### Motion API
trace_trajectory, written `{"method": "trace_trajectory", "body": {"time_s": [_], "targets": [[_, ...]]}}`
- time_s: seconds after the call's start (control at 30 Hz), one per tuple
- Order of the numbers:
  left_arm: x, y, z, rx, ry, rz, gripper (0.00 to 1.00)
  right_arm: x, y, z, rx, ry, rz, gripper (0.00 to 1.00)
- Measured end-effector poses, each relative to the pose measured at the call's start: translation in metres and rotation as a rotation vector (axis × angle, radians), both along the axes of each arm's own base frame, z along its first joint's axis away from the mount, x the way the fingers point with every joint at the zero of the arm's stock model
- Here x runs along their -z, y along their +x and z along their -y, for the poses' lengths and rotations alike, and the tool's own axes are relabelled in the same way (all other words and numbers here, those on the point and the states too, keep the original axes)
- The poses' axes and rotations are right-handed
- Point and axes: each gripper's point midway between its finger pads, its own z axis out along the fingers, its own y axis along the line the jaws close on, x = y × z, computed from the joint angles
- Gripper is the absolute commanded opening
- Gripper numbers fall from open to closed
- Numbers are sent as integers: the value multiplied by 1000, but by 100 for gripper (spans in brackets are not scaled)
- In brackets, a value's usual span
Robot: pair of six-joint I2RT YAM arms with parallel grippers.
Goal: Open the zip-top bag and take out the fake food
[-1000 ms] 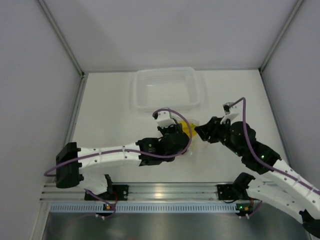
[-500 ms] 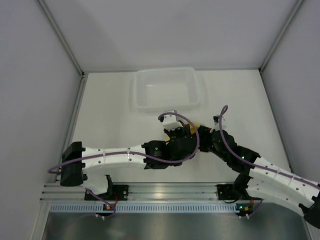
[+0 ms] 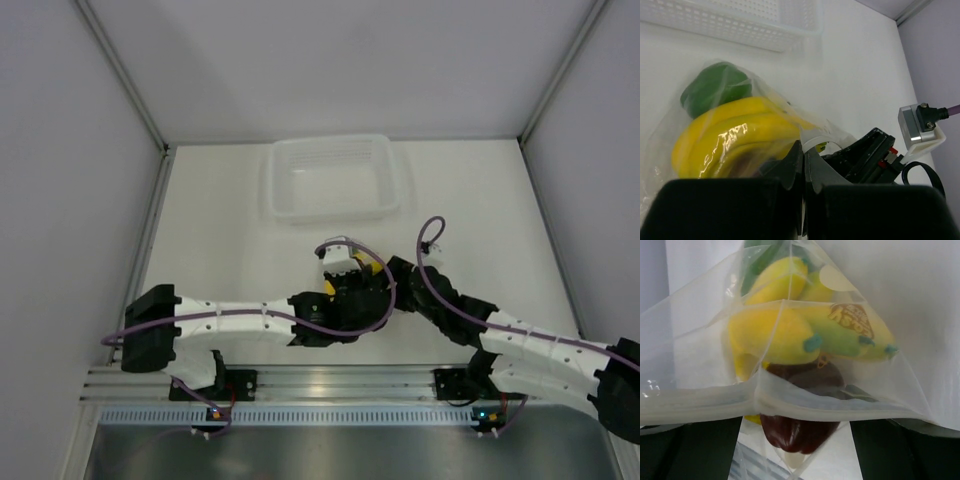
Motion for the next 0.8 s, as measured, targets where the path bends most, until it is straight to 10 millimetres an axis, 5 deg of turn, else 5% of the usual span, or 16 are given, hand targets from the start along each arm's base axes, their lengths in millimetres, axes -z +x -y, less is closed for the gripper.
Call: {"method": "trace_trajectory", "body": {"time_s": [0.17,0.8], "targets": [[31,-6,-16,-11,18,-28,0,35,-10,-1,-1,-27,-73,81],[34,-9,-30,-31,-16,-31,0,61,2,-62,-82,-85,-41,79]]}}
